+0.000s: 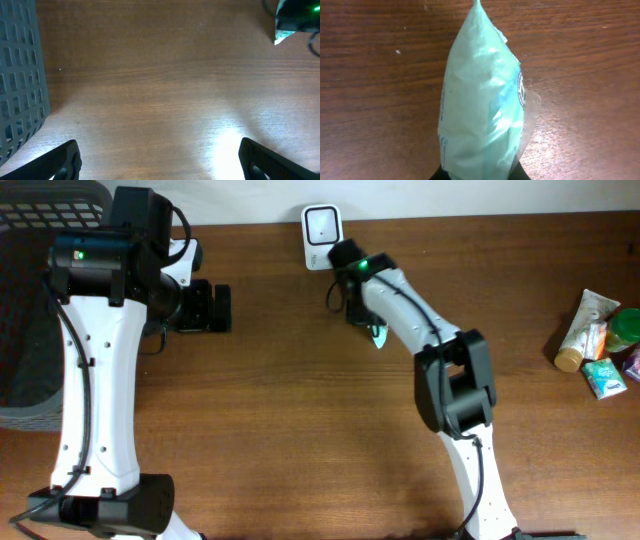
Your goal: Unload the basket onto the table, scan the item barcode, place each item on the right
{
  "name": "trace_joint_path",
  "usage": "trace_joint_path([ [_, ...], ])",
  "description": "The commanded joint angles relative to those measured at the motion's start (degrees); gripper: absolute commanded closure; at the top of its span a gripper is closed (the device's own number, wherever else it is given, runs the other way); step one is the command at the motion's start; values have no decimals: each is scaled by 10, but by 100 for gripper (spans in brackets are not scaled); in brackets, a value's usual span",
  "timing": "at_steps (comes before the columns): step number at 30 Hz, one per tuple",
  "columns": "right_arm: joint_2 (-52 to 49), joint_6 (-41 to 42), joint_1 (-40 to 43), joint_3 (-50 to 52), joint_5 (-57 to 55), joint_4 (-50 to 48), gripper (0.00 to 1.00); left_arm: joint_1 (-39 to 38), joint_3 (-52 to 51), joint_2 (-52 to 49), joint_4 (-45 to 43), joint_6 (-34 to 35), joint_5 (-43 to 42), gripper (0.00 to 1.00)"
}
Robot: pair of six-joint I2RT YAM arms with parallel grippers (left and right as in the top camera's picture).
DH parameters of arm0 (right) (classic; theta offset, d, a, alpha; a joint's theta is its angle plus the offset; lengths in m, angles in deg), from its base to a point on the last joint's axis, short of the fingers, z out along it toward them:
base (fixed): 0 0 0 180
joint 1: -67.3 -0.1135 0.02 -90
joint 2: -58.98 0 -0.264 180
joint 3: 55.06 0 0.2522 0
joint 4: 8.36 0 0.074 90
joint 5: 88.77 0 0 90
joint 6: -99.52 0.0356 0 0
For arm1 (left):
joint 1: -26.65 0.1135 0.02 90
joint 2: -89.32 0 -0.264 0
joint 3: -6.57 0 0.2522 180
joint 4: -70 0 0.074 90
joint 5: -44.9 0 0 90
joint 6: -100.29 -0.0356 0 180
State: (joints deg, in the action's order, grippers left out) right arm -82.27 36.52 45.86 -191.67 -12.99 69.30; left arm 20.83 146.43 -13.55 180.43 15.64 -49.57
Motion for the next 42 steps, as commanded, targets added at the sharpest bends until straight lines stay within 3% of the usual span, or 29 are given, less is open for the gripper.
trace_joint_path([
  [1, -16, -56, 9, -75, 260, 31, 96, 0, 0, 2, 0, -9, 0, 1],
  [4, -15, -82, 9, -132, 416, 43, 94, 0, 0, 2, 0, -9, 0, 1],
  [7, -25, -82, 11, -122, 531, 31, 95, 0, 0, 2, 0, -9, 0, 1],
  [10, -28, -56, 13, -77, 575, -21, 95, 0, 0, 2, 0, -9, 0, 1],
  [11, -28, -36, 13, -51, 575, -48, 94, 0, 0, 2, 0, -9, 0, 1],
  [14, -28, 21, 17, 11, 511, -104, 77, 0, 0, 2, 0, -9, 0, 1],
  [16, -26, 24, 17, 13, 433, -92, 46, 0, 0, 2, 0, -9, 0, 1],
  [17, -20, 22, 18, 4, 393, -72, 36, 0, 0, 2, 0, -9, 0, 1],
  [20, 10, -10, 20, -39, 317, -10, 30, 0, 0, 2, 0, -9, 0, 1],
  [24, 21, -71, 20, -124, 313, 81, 30, 0, 0, 2, 0, -9, 0, 1],
  [27, 20, -73, 19, -122, 293, 94, 28, 0, 0, 2, 0, -9, 0, 1],
  [28, 20, -73, 19, -120, 291, 94, 34, 0, 0, 2, 0, -9, 0, 1],
  [31, 19, -73, 19, -120, 286, 81, 87, 0, 0, 2, 0, -9, 0, 1],
  [32, 16, -73, 19, -120, 285, 72, 92, 0, 0, 2, 0, -9, 0, 1],
  [42, -43, -68, -19, -71, 252, -50, 96, 0, 0, 2, 0, -9, 0, 1],
])
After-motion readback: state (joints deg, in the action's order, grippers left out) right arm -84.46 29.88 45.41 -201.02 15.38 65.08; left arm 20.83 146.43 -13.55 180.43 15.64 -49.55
